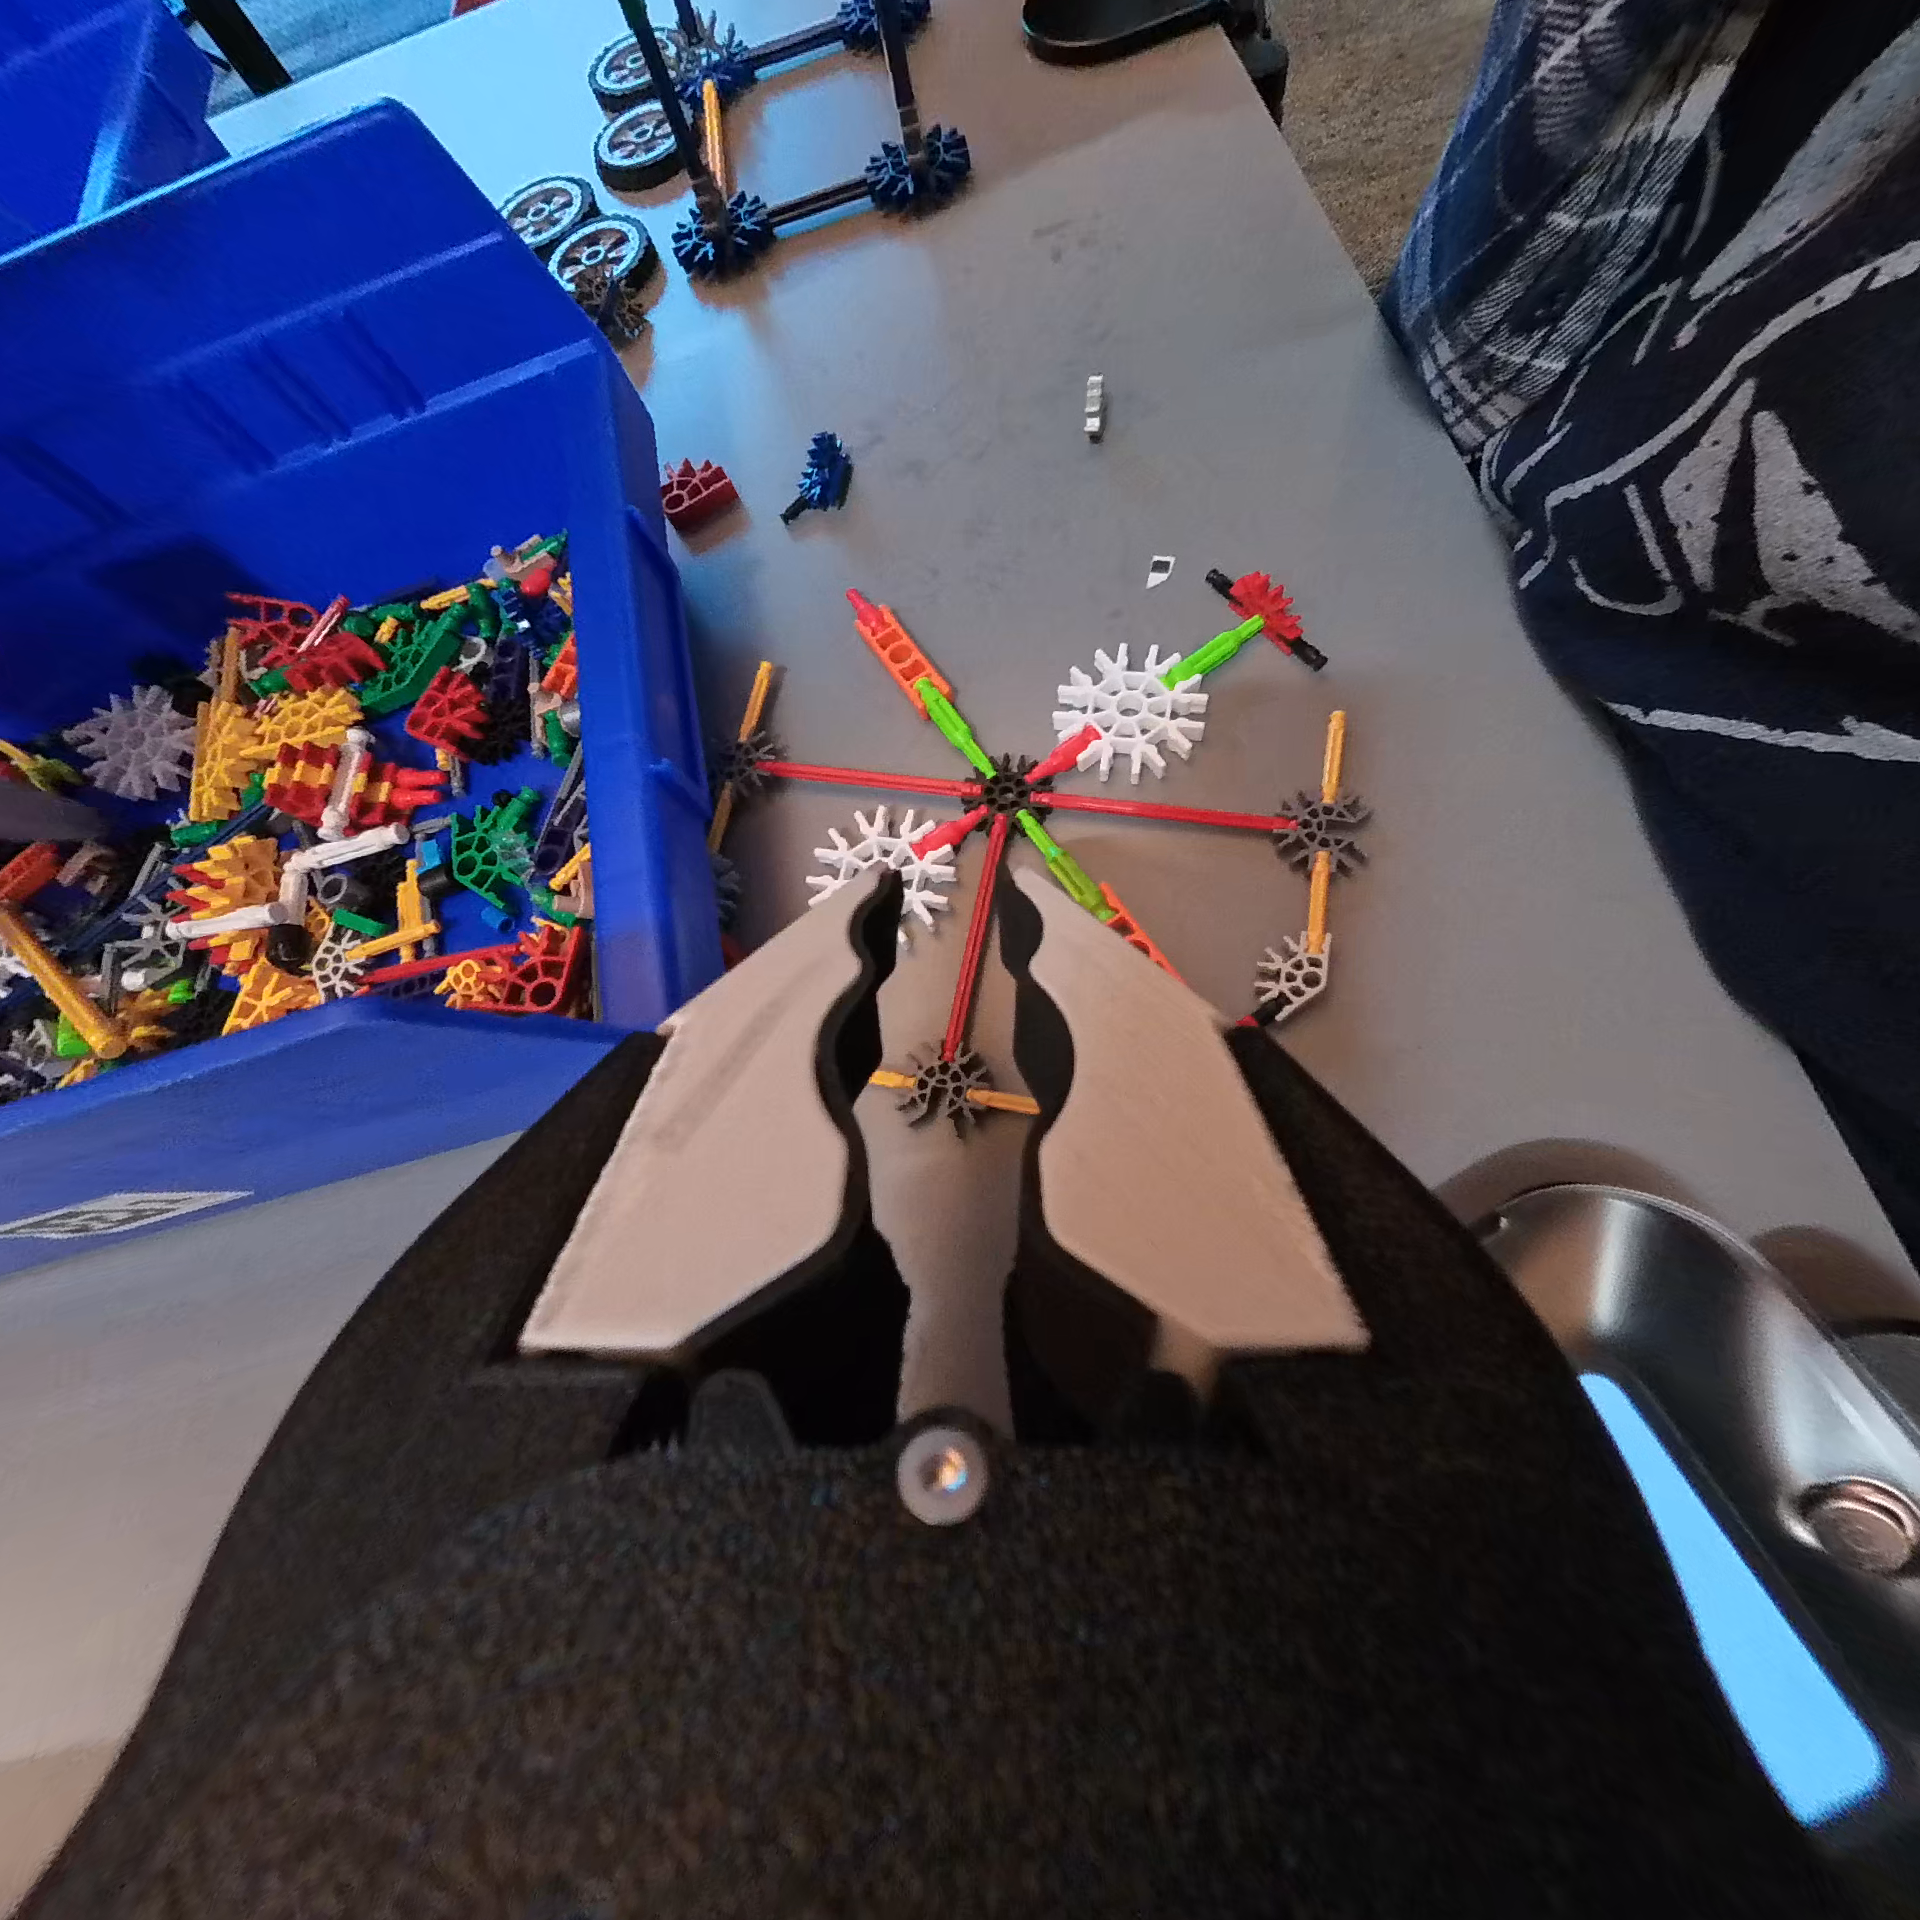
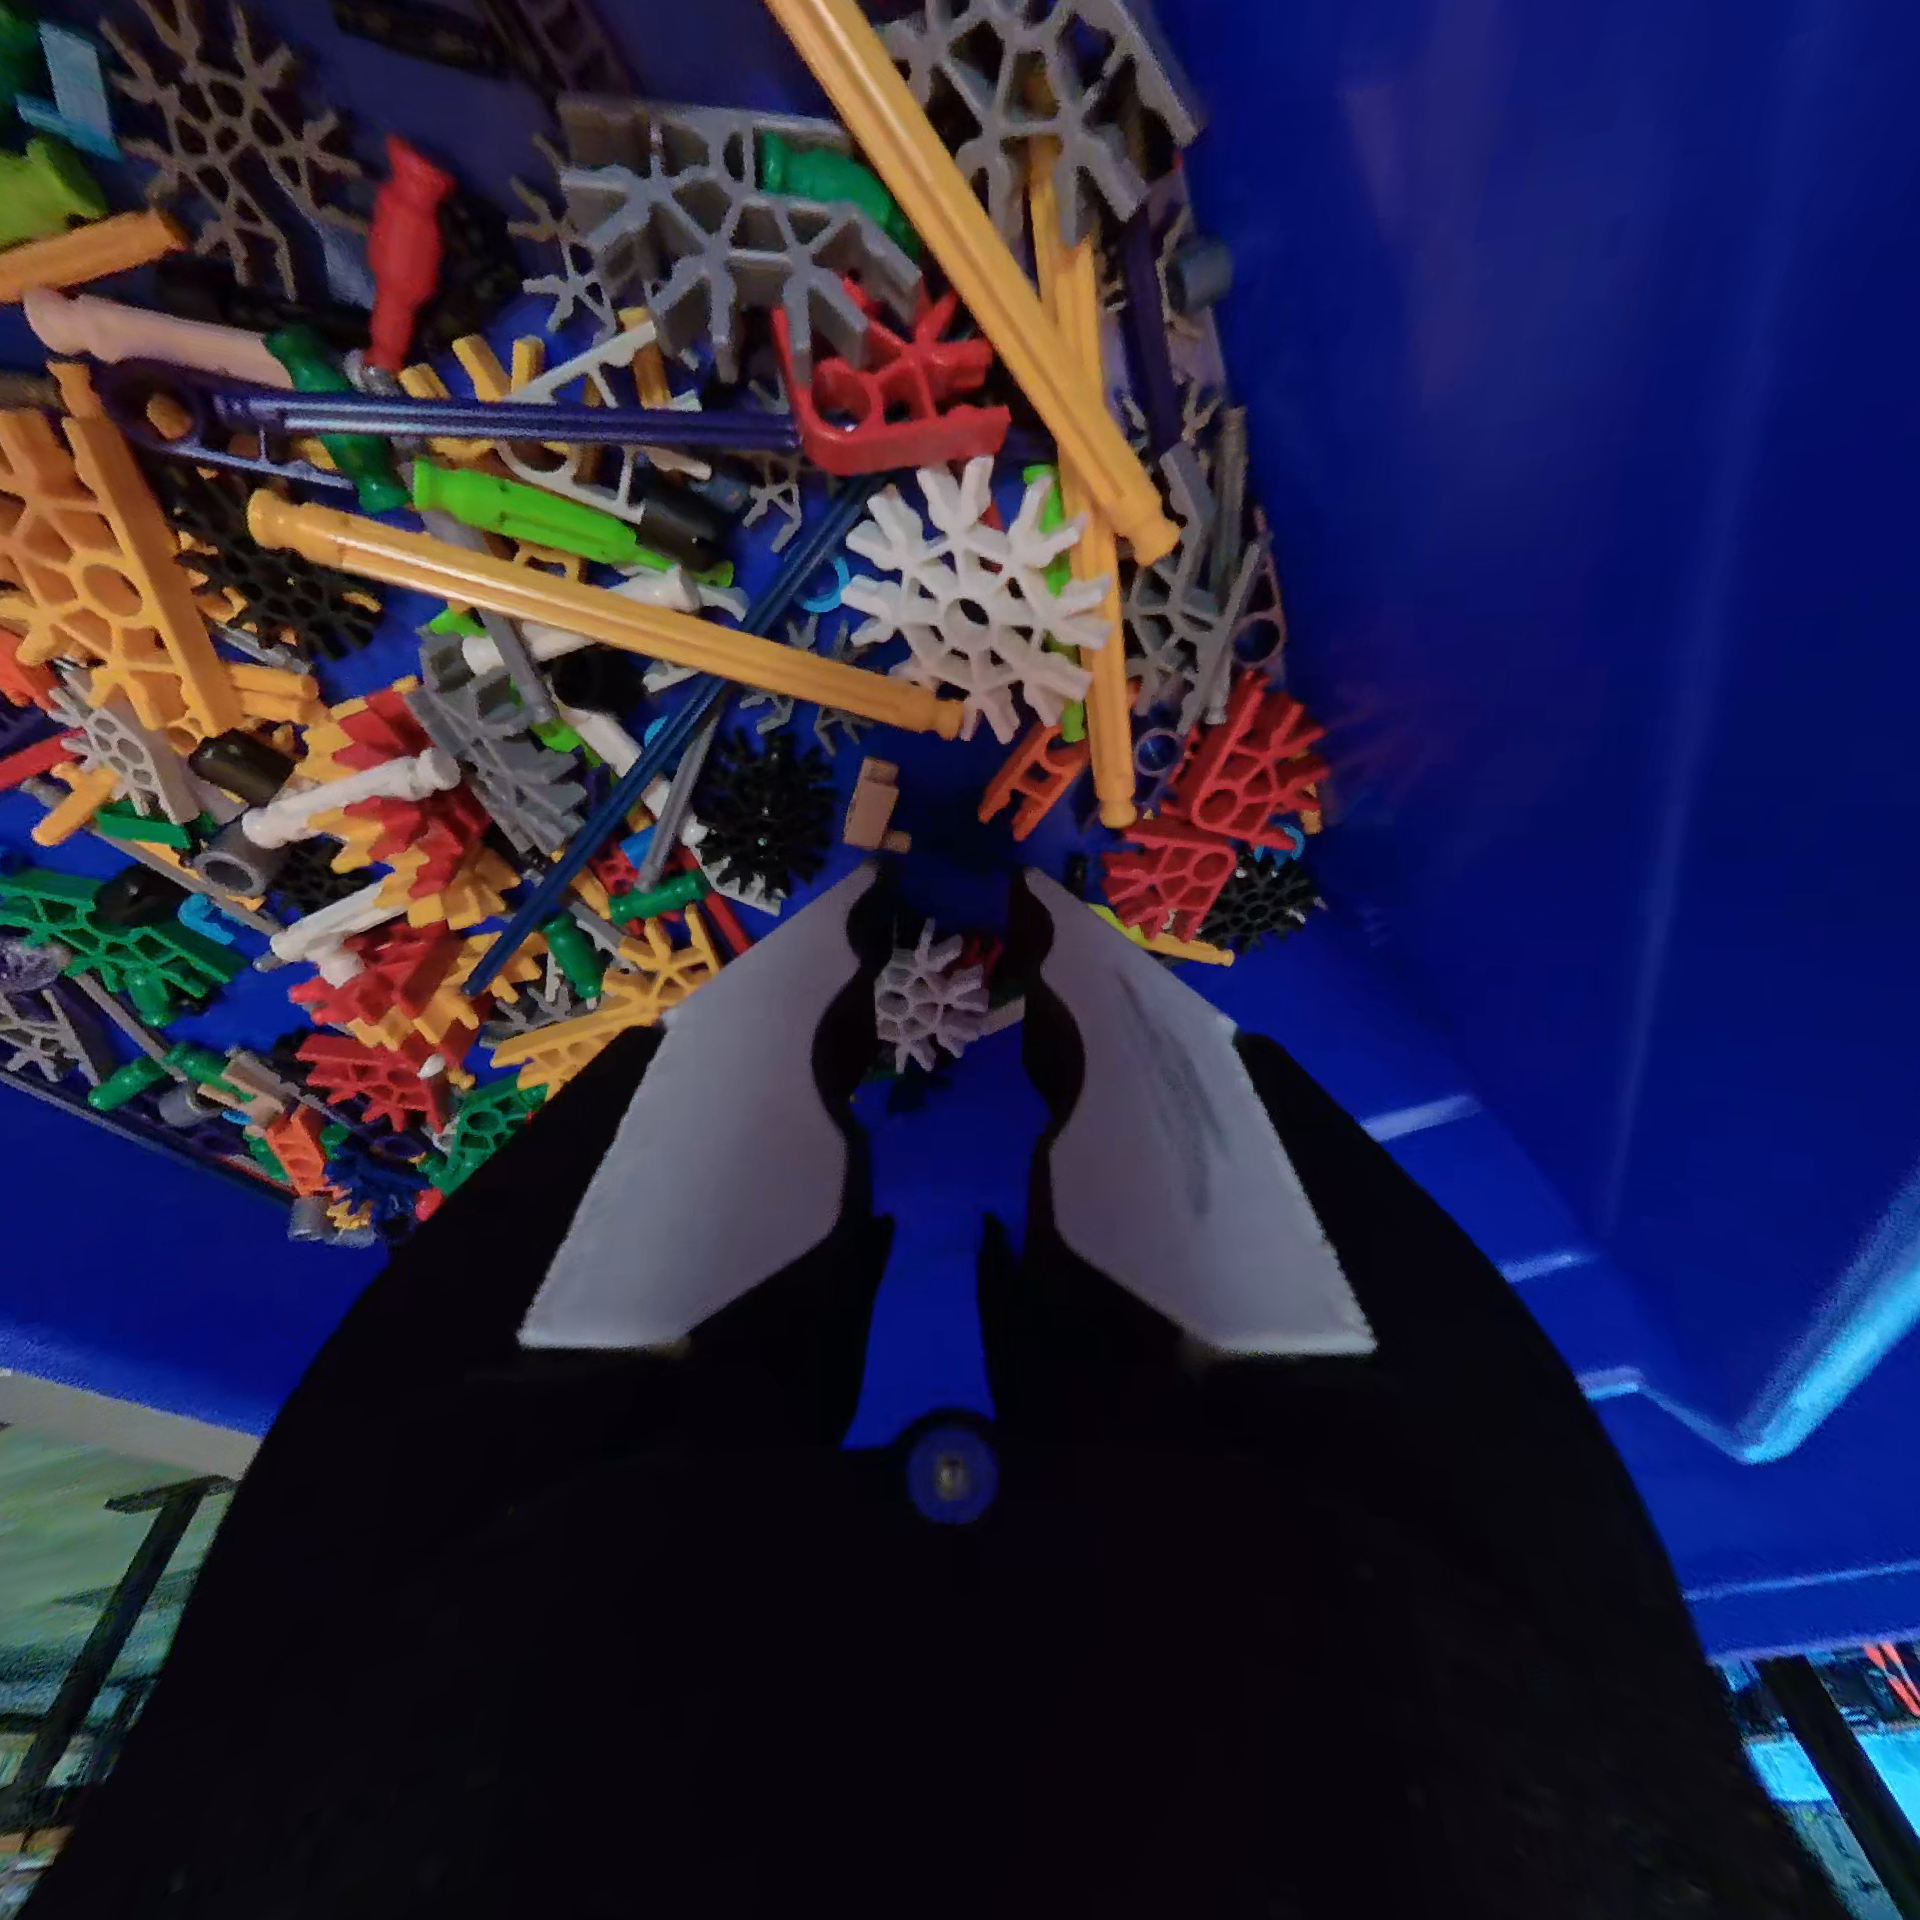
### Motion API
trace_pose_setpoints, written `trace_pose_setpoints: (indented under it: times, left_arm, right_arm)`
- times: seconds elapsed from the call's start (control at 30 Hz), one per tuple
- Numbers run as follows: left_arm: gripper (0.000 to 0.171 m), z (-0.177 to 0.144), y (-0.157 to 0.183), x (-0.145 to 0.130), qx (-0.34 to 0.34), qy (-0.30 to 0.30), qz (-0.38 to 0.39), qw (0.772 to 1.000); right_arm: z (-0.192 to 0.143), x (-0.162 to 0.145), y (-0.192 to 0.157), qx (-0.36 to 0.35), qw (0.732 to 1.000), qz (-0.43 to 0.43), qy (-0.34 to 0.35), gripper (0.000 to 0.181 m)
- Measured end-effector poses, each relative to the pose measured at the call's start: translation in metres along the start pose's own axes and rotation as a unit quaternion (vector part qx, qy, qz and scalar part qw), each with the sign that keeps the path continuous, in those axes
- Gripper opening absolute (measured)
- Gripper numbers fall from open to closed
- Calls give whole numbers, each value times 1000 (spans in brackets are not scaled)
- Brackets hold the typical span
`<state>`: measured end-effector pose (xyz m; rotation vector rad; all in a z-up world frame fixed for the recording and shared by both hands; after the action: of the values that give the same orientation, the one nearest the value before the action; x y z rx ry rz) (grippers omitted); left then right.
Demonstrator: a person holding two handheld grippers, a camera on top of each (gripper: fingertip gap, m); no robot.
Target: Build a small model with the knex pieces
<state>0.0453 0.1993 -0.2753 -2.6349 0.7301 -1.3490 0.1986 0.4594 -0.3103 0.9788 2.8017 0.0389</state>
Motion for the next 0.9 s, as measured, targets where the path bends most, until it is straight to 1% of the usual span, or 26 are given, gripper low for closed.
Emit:
trace_pose_setpoints:
  times: [0.1, 0.13, 0.27, 0.5, 0.6, 0.7, 0.8, 0.9]
  left_arm:
    - [18, 1, 0, -1, 0, -2, 1, 1000]
    - [18, 1, 0, -1, 0, -1, 0, 1000]
    - [17, 0, 0, 0, 1, 1, 0, 1000]
    - [17, -1, -2, 1, 5, 2, 2, 1000]
    - [18, -2, -2, 2, 6, 2, 3, 1000]
    - [17, -3, -3, 4, 9, 7, 3, 1000]
    - [18, -6, -4, 9, 13, 19, 2, 1000]
    - [18, -10, -8, 16, 22, 37, -2, 999]
  right_arm:
    - [1, 4, -2, 2, 1000, -13, 6, 20]
    - [1, 6, -3, -1, 1000, -20, 11, 14]
    - [1, 7, -3, -6, 1000, -25, 10, 9]
    - [-4, -4, -4, -8, 999, -33, 4, 8]
    - [-17, -7, -7, -2, 999, -35, 23, 7]
    - [-36, -7, -12, 2, 997, -37, 62, 7]
    - [-56, -10, -17, -9, 995, -37, 94, 7]
    - [-79, -12, -33, -15, 990, -42, 136, 7]
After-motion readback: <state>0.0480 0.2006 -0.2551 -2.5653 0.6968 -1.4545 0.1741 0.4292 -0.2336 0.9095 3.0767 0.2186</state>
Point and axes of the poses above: each gripper's, where its closed fingertips meet, z out along the fingers, x out of its top, y = z × x across the jaws, the point moved 1 cm from there along -z, back along the fingers, and after that the axes turned 8 degrees about z, right-handed, at the moved point
